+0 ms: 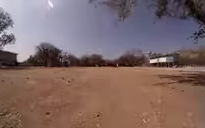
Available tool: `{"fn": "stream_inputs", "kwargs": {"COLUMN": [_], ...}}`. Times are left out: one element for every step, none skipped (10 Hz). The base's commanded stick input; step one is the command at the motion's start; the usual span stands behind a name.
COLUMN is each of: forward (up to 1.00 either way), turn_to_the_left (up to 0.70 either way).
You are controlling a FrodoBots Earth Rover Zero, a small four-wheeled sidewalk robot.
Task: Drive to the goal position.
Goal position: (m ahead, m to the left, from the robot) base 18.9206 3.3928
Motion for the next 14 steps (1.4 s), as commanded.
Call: {"fn": "stream_inputs", "kwargs": {"forward": [1.0, 1.0, 1.0, 1.0, 1.0, 1.0, 1.0, 1.0, 1.0, 1.0, 1.0, 1.0, 1.0, 1.0], "turn_to_the_left": [0.0, 0.0, 0.0, 0.0, 0.0, 0.0, 0.0, 0.0, 0.0, 0.0, 0.0, 0.0, 0.0, 0.0]}}
